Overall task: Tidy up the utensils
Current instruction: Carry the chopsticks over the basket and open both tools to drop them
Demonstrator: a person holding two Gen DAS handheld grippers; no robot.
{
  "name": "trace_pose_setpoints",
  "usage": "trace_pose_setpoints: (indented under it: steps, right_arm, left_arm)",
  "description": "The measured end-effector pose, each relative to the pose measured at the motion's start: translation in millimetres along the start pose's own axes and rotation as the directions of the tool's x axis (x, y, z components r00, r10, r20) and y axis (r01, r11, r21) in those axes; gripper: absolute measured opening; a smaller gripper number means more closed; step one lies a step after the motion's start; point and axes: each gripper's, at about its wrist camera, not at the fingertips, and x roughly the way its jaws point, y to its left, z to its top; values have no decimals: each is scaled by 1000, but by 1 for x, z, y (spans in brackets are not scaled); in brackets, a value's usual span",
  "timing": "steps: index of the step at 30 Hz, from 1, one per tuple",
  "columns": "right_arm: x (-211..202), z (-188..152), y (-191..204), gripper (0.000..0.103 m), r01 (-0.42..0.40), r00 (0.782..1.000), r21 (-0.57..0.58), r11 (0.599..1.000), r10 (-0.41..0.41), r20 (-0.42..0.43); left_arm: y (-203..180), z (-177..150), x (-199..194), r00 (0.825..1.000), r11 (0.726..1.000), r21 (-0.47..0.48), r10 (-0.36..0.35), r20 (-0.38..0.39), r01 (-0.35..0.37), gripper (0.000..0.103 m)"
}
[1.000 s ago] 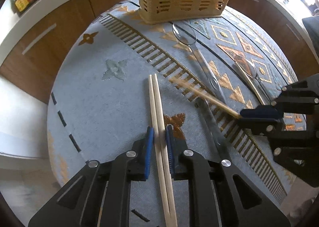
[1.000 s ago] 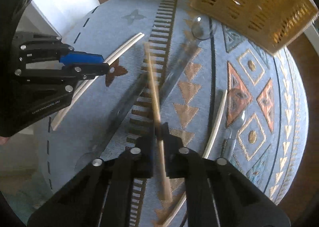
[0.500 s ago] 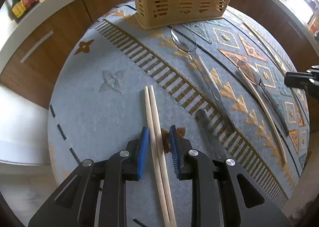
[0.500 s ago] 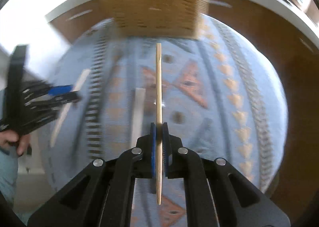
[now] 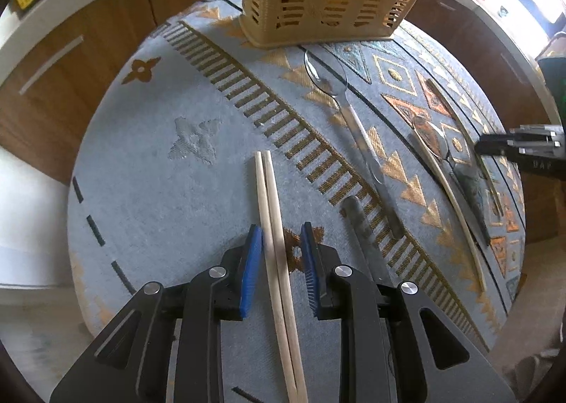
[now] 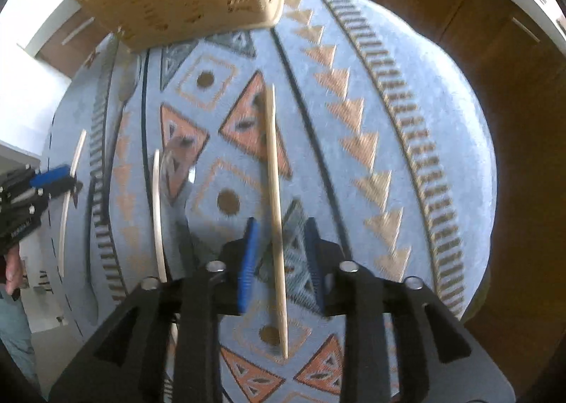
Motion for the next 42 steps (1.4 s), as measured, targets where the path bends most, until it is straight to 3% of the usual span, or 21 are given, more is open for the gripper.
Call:
trace_pose_setpoints:
  steps: [10, 12, 14, 15, 20, 22, 24, 26, 29, 30, 32, 34, 35, 37, 38, 41, 42]
  right_arm:
    - [13, 45, 9, 27, 67, 997, -102, 993, -69, -16]
    - [14, 46, 15, 22, 91, 996, -132, 987, -94, -14]
    - [19, 48, 29, 7, 90, 995, -155, 984, -95, -23]
    - [19, 48, 33, 4, 107, 994, -168, 980, -112, -18]
    - [18, 49, 38, 4, 67, 998, -182, 981, -65, 13]
    - [9, 28, 39, 4, 30, 999, -181, 983, -23, 43]
    - [-15, 7, 31, 4, -7, 995, -182, 983, 24, 95]
    - [-30, -1, 29, 4, -42, 987, -185, 982, 69, 144]
    - [-66, -16, 26, 4, -99, 950, -205, 974, 154, 273]
    - [-75, -19, 25, 4, -103, 937, -211, 972, 166, 308]
    - [-103, -29, 24, 4, -121, 883, -234, 965, 212, 419]
    - [-124, -22, 25, 4, -144, 827, -255, 956, 257, 499]
    - [-138, -21, 28, 4, -147, 795, -267, 952, 274, 541]
    - [-157, -21, 34, 4, -142, 738, -290, 947, 296, 606]
    - [-169, -20, 38, 4, -137, 706, -301, 944, 306, 639]
    - [-197, -13, 46, 4, -129, 625, -310, 942, 320, 713]
    - [-205, -10, 50, 4, -108, 585, -306, 946, 309, 750]
  left_arm:
    - [-8, 14, 6, 995, 998, 67, 24, -100, -17, 27]
    - [-13, 17, 8, 993, 996, 84, 46, -107, -37, 26]
    - [-21, 18, 9, 988, 988, 111, 117, -99, -106, 11]
    - [-26, 18, 10, 986, 983, 129, 140, -91, -128, 12]
    - [-46, 4, 9, 974, 958, 181, 224, 15, -223, 9]
    - [-45, -3, 4, 981, 971, 142, 184, 64, -192, 9]
    - [-39, -6, -5, 987, 991, 80, 99, 125, -109, 9]
    - [-33, -8, -22, 973, 999, 19, 46, 227, -51, 9]
    - [-29, -4, -47, 928, 998, -31, -35, 370, 50, 9]
    - [-28, -3, -60, 896, 995, -48, -55, 440, 84, 9]
    - [-28, -2, -77, 852, 991, -51, -81, 517, 125, 9]
    - [-33, 0, -102, 778, 987, -41, -99, 620, 158, 9]
    - [-34, 2, -108, 755, 986, -36, -99, 648, 160, 9]
    - [-43, 12, -133, 676, 988, -27, -83, 732, 151, 9]
    - [-47, 19, -148, 626, 989, -25, -71, 777, 143, 9]
    - [-51, 30, -180, 517, 989, -18, -63, 854, 150, 9]
    - [-54, 37, -189, 472, 989, -23, -50, 880, 148, 9]
